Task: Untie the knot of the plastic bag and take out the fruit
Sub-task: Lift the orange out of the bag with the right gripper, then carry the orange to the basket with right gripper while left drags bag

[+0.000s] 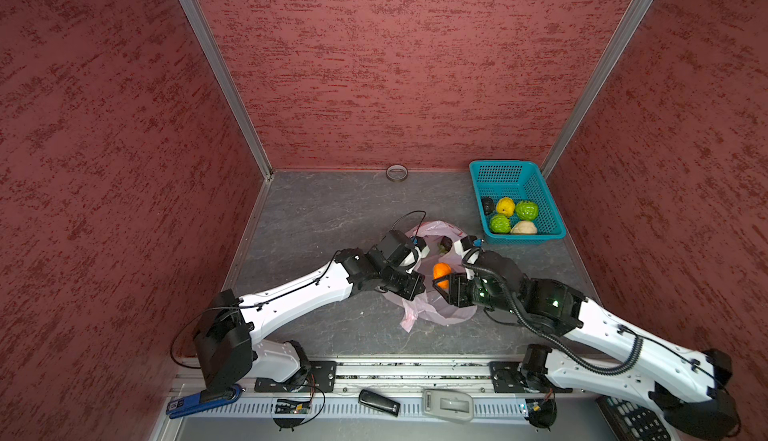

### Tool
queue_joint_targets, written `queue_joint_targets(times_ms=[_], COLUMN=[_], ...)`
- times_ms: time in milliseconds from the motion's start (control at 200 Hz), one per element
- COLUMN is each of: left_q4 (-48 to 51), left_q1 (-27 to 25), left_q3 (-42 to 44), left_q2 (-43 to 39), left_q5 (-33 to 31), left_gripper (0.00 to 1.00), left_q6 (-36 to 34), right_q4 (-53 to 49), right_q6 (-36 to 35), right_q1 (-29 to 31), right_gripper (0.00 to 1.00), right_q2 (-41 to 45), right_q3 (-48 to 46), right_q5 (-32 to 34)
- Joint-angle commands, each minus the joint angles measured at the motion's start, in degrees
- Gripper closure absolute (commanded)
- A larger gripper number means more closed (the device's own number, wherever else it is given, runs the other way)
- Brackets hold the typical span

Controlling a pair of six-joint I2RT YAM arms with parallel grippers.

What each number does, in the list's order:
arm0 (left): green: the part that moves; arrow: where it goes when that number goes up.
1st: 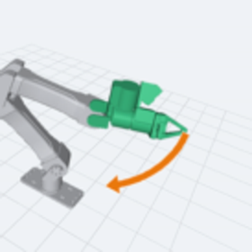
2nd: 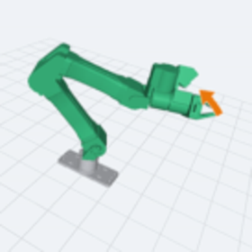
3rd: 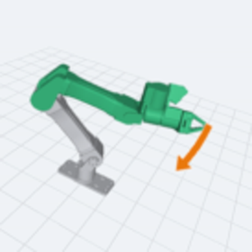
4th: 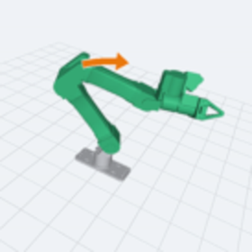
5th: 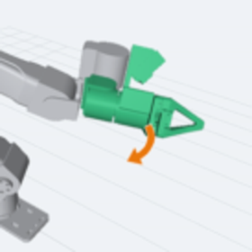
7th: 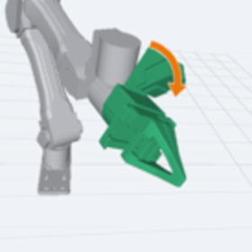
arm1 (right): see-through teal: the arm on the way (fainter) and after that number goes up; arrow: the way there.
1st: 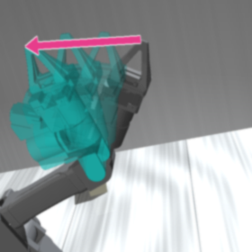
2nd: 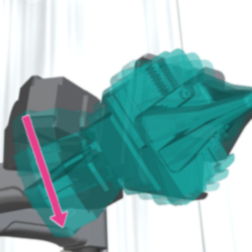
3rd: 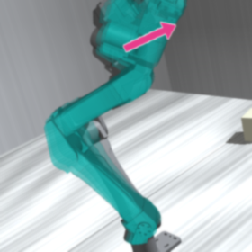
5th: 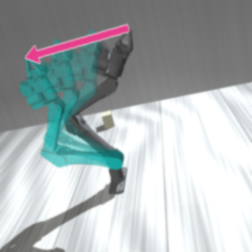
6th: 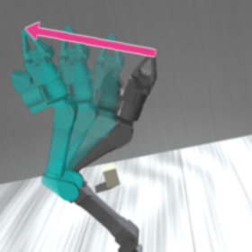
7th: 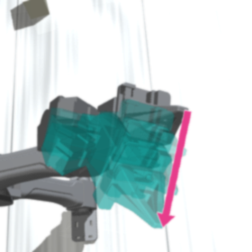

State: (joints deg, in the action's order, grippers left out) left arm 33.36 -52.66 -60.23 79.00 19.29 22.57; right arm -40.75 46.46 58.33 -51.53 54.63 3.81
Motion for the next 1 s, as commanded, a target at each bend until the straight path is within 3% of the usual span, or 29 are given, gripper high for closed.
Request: queue_joint_targets(times_ms=[0, 260, 526, 771, 992], left_q4=[-1.2, -2.9, -4.0, -3.3, -1.2], left_q1=[0.5, 0.8, -0.5, -4.2, -7.1], left_q3=[-1.4, -6.0, -9.5, -14.6, -16.5], left_q2=[0.7, 5.4, 9.7, 15.2, 17.2], left_q5=[0.9, 3.4, 7.0, 10.7, 14.0], left_gripper=[1.00, 1.00, 1.00, 1.00, 1.00], left_q6=[-1.5, -3.4, -5.5, -7.0, -8.3], right_q4=[-3.6, -8.1, -3.6, 12.7, 25.8], right_q6=[1.1, -2.0, -8.8, -15.8, -18.6], right_q1=[-0.9, -9.0, -27.8, -46.4, -55.8], right_gripper=[0.65, 0.65, 0.65, 0.66, 0.66], right_q2=[1.0, 1.6, 2.7, -5.9, -18.8], right_q3=[3.4, 8.9, 6.1, 2.1, 2.6], right_q5=[3.6, 9.5, 12.2, 2.1, -2.9])
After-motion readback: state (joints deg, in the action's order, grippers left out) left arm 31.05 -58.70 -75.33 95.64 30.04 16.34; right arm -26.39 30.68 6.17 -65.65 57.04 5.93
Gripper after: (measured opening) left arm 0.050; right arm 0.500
